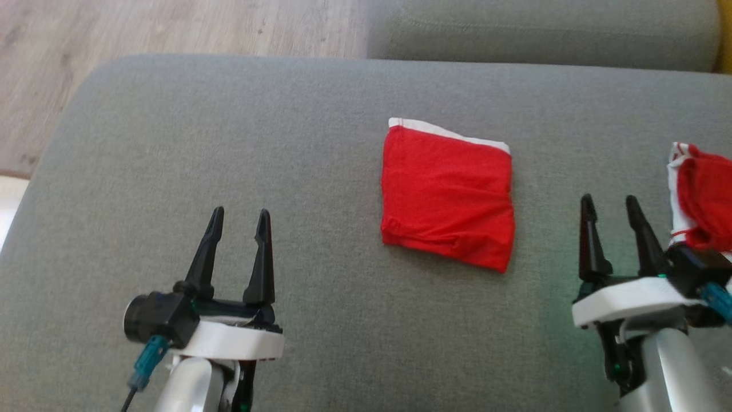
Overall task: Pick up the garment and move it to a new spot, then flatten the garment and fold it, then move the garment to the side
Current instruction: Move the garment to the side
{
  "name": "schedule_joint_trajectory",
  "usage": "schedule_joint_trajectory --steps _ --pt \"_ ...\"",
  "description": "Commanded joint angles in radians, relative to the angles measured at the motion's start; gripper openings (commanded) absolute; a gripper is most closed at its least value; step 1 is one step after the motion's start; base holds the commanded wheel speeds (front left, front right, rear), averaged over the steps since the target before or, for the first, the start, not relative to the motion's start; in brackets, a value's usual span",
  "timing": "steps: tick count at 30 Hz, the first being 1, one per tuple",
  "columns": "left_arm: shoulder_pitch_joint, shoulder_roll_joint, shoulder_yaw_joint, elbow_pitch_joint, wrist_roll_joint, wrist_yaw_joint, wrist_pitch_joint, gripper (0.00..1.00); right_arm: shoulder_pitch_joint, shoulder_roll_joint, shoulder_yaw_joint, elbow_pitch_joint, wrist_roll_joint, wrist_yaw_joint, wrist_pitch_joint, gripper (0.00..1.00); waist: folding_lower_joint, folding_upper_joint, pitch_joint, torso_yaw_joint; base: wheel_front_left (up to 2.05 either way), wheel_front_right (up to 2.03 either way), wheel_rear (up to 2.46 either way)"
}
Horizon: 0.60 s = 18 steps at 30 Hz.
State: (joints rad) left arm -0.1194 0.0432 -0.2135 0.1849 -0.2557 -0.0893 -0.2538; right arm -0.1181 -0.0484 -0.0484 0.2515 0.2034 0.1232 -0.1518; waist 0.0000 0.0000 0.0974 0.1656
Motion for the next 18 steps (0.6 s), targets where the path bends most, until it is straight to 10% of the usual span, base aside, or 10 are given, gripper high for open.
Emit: schedule_joint_trajectory --steps 1,18 --pt "-0.054 0.007 0.023 -0.043 -0.008 -0.003 -0.008 1.0 -0.06 -0.002 0.038 -0.032 0.005 0.008 0.013 1.0 0.0 0.0 0.027 0.017 0.0 0.0 0.0" --pt "-0.107 0.007 -0.041 -0.024 -0.041 0.003 -0.008 1.0 -0.269 -0.002 0.09 0.348 0.134 0.008 0.164 1.0 0.0 0.0 0.126 0.124 0.0 0.0 0.0"
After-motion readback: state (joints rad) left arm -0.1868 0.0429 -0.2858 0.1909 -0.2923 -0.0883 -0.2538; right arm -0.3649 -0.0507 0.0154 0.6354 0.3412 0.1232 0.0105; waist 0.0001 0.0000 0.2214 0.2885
